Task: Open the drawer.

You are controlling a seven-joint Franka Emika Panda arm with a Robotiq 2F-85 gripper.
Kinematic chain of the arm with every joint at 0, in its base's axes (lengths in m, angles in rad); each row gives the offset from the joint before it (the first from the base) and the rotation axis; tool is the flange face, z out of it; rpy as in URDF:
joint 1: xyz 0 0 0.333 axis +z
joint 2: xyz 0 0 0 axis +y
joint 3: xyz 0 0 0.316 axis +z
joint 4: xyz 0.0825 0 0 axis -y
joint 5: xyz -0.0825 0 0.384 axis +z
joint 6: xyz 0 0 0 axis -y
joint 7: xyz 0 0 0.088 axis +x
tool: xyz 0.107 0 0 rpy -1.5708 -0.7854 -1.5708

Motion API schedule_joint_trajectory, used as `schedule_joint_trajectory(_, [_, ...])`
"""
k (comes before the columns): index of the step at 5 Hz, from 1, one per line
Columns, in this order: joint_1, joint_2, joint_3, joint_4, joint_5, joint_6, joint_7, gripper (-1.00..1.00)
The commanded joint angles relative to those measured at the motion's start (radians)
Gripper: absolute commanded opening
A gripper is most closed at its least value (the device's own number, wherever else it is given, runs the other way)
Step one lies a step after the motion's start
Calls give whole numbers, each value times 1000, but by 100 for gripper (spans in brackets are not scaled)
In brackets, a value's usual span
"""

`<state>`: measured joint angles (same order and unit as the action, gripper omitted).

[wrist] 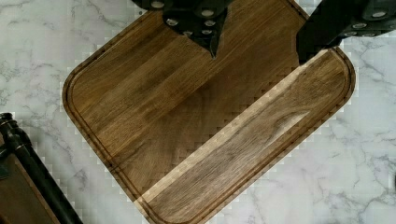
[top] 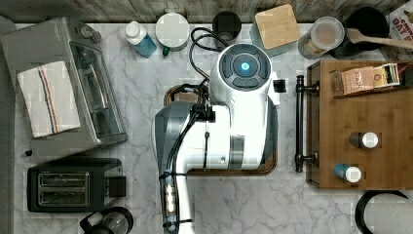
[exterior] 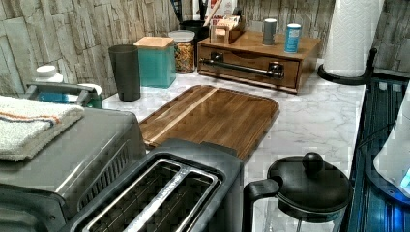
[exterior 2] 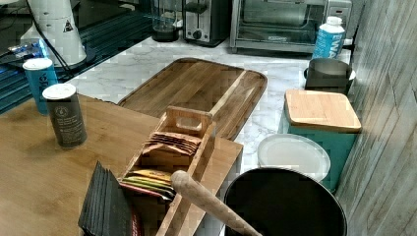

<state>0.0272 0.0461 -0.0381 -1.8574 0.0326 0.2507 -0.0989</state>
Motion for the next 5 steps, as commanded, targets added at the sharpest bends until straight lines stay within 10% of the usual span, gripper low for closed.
schedule_joint_trajectory(1, [1,0,-2,-8,8,0,0,100])
schedule_joint_trajectory(5, [-39,-85,-192,-202,-91,174,-718,100])
